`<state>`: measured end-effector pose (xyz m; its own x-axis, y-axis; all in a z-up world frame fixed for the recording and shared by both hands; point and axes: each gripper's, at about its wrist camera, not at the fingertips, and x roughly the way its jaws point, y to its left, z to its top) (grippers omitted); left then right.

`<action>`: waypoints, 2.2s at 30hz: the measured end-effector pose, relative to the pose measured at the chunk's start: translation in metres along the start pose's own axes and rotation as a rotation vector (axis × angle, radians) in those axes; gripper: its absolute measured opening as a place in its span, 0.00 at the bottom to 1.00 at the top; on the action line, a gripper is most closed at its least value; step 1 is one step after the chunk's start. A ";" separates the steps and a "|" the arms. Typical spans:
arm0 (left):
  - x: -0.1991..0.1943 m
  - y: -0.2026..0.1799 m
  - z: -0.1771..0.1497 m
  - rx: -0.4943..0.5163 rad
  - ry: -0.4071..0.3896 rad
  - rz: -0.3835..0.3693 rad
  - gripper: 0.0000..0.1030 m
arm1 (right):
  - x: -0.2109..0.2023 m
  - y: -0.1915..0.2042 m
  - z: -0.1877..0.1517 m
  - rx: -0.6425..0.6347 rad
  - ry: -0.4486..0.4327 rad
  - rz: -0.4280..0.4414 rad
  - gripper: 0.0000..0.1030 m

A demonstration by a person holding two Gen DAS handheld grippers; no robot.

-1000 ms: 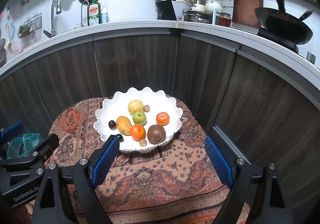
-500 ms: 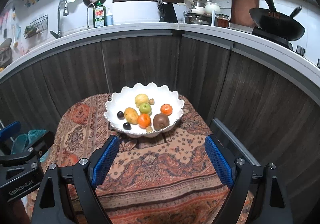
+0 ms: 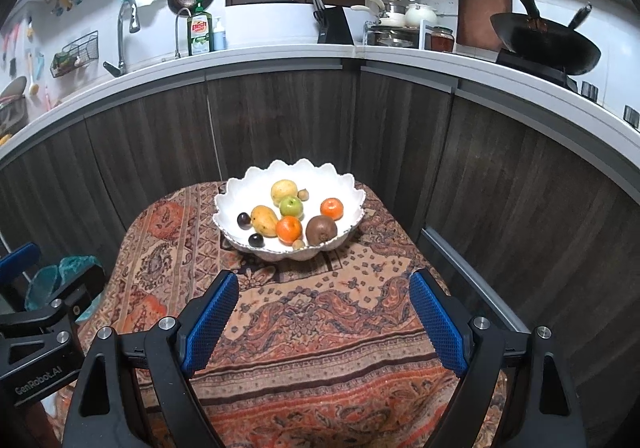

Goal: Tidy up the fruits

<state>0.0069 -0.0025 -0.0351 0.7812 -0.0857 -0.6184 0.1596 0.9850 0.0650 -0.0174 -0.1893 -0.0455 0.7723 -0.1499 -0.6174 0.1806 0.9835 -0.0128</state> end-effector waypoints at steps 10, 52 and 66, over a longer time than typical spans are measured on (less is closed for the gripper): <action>-0.002 0.000 -0.006 0.000 0.015 -0.005 0.97 | -0.005 -0.003 -0.003 -0.002 0.004 0.008 0.85; 0.000 0.001 -0.008 0.006 0.016 0.000 0.97 | -0.002 -0.003 -0.004 -0.007 0.008 0.017 0.85; 0.000 0.000 -0.008 0.005 0.027 0.005 0.96 | -0.002 -0.003 -0.004 -0.008 0.008 0.018 0.85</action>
<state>0.0019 -0.0009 -0.0412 0.7657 -0.0769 -0.6386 0.1589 0.9847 0.0719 -0.0220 -0.1920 -0.0476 0.7703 -0.1309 -0.6241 0.1616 0.9868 -0.0074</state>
